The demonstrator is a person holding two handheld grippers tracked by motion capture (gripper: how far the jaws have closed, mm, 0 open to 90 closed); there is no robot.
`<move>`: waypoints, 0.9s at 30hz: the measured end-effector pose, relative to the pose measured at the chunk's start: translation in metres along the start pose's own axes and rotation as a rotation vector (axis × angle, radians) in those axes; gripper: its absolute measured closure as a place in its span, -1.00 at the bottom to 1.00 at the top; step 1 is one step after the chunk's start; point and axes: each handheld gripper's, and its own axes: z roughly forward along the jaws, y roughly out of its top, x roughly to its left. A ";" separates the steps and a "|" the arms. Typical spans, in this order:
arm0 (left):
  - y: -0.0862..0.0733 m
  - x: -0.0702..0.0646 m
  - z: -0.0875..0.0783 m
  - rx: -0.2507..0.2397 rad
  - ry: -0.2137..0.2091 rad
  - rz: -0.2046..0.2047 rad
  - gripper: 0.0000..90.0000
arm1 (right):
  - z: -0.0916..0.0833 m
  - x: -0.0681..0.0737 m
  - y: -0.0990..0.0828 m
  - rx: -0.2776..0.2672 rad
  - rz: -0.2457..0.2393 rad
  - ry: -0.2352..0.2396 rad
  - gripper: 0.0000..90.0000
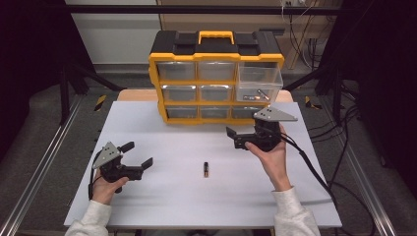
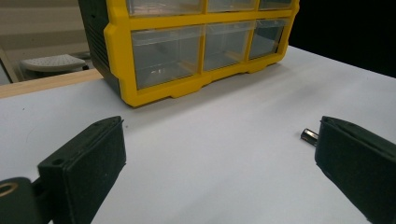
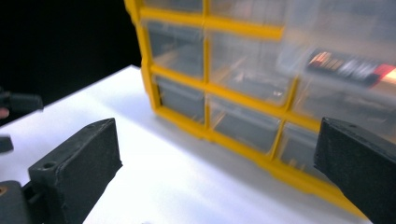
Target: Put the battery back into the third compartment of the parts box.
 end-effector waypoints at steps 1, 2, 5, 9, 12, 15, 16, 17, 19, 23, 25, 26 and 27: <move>0.000 0.000 0.000 0.001 0.001 0.000 -0.97 | 0.002 0.001 -0.003 0.007 -0.003 0.004 -0.97; 0.000 0.000 0.000 0.001 0.001 0.000 -0.97 | 0.005 0.003 -0.006 0.016 -0.002 0.008 -0.97; 0.000 0.000 0.000 0.000 0.001 0.001 -0.97 | 0.011 0.008 -0.015 0.036 -0.005 0.019 -0.97; 0.000 0.000 -0.001 -0.001 0.001 0.002 -0.96 | 0.020 0.016 -0.025 0.069 -0.008 0.044 -0.97; 0.000 0.000 -0.001 -0.001 0.002 0.001 -0.97 | 0.027 0.023 -0.033 0.088 -0.009 0.058 -0.97; 0.000 0.000 0.000 -0.001 0.002 0.003 -0.96 | 0.034 0.029 -0.039 0.105 -0.011 0.071 -0.97; 0.000 0.000 0.000 0.000 0.002 0.002 -0.96 | 0.037 0.030 -0.042 0.116 -0.013 0.076 -0.97; 0.000 0.000 0.000 -0.001 0.002 0.002 -0.96 | 0.040 0.032 -0.045 0.132 -0.016 0.075 -0.97; 0.000 0.000 0.000 -0.001 0.001 0.003 -0.97 | 0.044 0.035 -0.049 0.146 -0.023 0.077 -0.97; 0.000 0.000 0.000 0.002 0.001 0.004 -0.97 | 0.052 0.041 -0.059 0.176 -0.026 0.090 -0.96; 0.000 0.000 0.000 0.003 0.001 0.006 -0.97 | 0.057 0.044 -0.064 0.193 -0.030 0.098 -0.96; 0.000 0.000 0.000 0.003 0.000 0.006 -0.97 | 0.059 0.046 -0.067 0.205 -0.028 0.099 -0.96; 0.000 0.000 0.000 0.004 -0.001 0.006 -0.97 | 0.061 0.047 -0.070 0.213 -0.033 0.101 -0.96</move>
